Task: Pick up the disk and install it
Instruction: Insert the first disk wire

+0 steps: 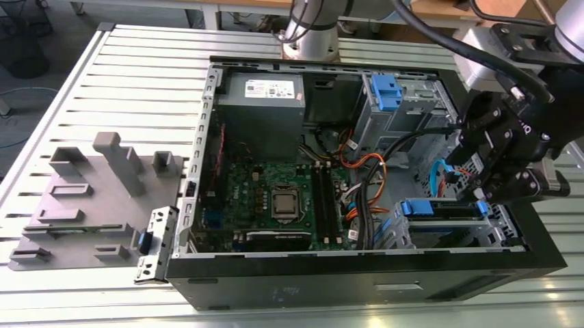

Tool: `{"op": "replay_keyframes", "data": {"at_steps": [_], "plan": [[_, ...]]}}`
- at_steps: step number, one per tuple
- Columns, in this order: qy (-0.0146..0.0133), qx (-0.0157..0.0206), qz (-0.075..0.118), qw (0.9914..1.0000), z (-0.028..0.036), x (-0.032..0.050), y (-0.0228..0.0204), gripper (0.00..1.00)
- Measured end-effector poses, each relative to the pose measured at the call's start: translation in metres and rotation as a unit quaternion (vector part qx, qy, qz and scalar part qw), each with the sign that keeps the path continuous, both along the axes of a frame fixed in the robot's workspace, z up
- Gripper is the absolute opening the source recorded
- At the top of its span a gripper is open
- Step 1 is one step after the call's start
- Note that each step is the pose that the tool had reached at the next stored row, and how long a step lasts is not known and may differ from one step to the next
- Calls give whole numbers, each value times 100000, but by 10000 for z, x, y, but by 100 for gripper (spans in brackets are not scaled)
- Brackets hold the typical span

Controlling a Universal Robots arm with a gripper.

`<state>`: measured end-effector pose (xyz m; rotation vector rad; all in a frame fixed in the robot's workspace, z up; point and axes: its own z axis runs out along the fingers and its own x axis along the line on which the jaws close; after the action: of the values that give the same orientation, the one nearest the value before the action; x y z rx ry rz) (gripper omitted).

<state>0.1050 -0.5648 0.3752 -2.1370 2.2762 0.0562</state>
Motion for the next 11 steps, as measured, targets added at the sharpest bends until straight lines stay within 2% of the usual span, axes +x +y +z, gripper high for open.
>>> {"op": "replay_keyframes", "data": {"at_steps": [3, 9, 11], "plan": [[8, -7, 39, 100000, -42, 53, 15, 55], [9, -7, 57, 100000, -105, 91, 97, 55], [21, 14, 65, 100000, -129, 122, 105, 55]]}}
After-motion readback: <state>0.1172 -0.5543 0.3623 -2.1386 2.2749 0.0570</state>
